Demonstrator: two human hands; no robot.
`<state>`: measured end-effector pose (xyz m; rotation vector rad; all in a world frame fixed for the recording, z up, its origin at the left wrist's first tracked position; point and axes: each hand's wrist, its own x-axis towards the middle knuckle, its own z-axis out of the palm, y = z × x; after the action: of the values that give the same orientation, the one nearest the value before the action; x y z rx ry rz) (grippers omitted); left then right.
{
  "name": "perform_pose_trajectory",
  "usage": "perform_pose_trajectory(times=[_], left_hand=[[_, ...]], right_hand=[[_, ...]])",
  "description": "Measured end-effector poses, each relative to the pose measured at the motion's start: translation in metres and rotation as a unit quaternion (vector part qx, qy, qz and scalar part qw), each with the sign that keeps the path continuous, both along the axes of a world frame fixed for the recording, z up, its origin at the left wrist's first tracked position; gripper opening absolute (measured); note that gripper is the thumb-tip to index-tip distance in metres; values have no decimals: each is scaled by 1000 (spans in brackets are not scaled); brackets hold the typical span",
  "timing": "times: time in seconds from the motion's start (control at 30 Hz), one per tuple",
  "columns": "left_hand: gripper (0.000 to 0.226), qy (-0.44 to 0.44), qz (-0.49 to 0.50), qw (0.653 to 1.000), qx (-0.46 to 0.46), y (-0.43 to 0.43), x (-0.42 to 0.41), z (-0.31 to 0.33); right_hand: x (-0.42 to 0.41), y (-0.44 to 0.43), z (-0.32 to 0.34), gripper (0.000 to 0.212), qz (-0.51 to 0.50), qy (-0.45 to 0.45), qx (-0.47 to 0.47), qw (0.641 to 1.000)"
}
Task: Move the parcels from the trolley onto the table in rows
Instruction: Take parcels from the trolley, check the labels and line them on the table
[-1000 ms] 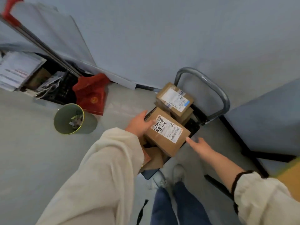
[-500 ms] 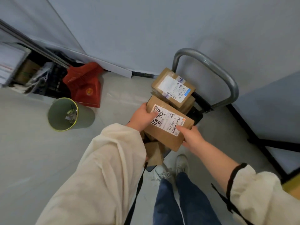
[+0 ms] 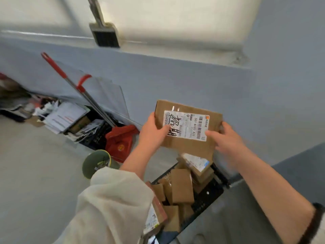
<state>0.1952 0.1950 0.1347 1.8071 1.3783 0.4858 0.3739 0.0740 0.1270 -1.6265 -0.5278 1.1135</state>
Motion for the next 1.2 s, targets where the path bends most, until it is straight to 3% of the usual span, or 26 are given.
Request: perform_pose_trajectory(times=[0.17, 0.3, 0.53, 0.8, 0.9, 1.0, 1.1, 1.2], left_hand=[[50, -96, 29, 984, 146, -9, -24, 116], [56, -158, 65, 941, 294, -37, -58, 197], [54, -243, 98, 875, 406, -77, -91, 224], [68, -244, 103, 859, 438, -91, -104, 237], [55, -213, 100, 846, 478, -104, -102, 246], [54, -65, 59, 798, 597, -122, -84, 261], [48, 35, 31, 762, 646, -142, -54, 269], [55, 96, -5, 749, 656, -153, -39, 266]], right_hand=[[-13, -3, 125, 47, 16, -75, 165, 983], [-44, -23, 218, 59, 10, -130, 311, 942], [-73, -41, 241, 61, -46, -175, 418, 890], [-88, -48, 244, 57, -85, -161, 435, 882], [-84, -47, 239, 44, -101, -118, 438, 886], [-75, -40, 225, 21, -150, 21, 401, 903], [-73, -31, 200, 32, -172, 173, 335, 910], [-83, -32, 179, 32, -168, 248, 301, 905]])
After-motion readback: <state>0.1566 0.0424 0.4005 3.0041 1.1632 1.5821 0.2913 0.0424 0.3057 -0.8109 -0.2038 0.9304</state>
